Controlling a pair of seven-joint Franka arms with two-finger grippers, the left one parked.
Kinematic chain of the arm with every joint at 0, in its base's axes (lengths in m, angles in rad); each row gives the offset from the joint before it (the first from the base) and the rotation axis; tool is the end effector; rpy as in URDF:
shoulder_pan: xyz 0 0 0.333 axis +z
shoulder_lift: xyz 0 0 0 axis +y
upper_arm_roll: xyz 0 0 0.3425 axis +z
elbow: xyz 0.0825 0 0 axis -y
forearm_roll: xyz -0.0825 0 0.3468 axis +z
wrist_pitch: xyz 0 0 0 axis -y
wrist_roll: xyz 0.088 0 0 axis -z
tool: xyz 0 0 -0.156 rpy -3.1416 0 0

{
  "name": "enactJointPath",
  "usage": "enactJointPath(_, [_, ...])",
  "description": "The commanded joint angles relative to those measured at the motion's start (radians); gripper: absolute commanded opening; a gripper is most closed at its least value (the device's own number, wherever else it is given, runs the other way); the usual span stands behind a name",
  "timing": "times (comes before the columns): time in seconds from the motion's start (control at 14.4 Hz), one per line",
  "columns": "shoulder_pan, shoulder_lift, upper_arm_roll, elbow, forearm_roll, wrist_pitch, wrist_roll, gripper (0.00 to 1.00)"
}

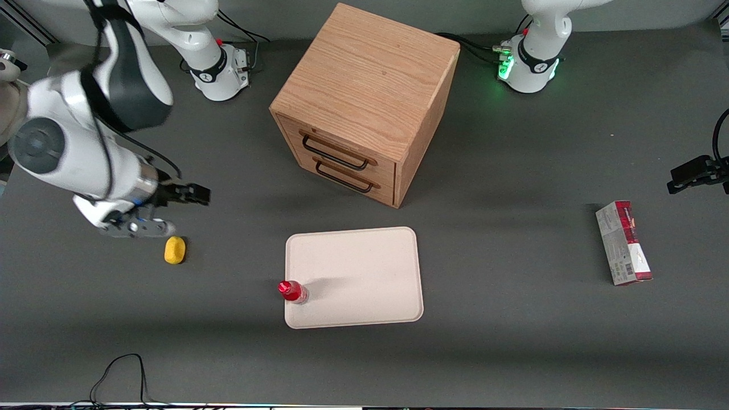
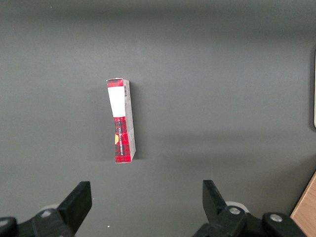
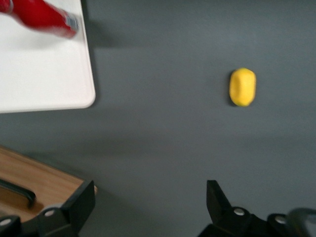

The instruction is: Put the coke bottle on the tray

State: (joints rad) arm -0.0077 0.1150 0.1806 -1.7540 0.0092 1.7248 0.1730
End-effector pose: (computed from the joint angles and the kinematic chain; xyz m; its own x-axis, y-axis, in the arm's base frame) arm 0.5337 0.0909 0.4747 0.9895 -0.0015 -0.1448 -0.0022 -1.0000 -0.0045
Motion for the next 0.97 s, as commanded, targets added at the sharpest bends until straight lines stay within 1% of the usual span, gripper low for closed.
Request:
enactJointPath(0.0, [0.055,-0.176,-0.131,-0.147,0.045,0.001,-0.116,1.00])
enactJointPath(0.07, [0.080,-0.195,-0.176,-0.141,0.045,-0.029,-0.119,1.00])
enactJointPath(0.14, [0.084,-0.205,-0.194,-0.125,0.043,-0.054,-0.130,1.00])
enactJointPath(0.28, [0.080,-0.196,-0.196,-0.061,0.040,-0.132,-0.206,1.00])
enactJointPath(0.42, [0.077,-0.193,-0.196,-0.026,0.034,-0.174,-0.219,1.00])
enactJointPath(0.63, [0.072,-0.193,-0.196,0.007,0.034,-0.177,-0.204,1.00])
enactJointPath(0.77, [0.042,-0.178,-0.191,0.040,0.037,-0.180,-0.205,1.00])
enactJointPath(0.91, [0.034,-0.173,-0.187,0.050,0.043,-0.182,-0.205,1.00])
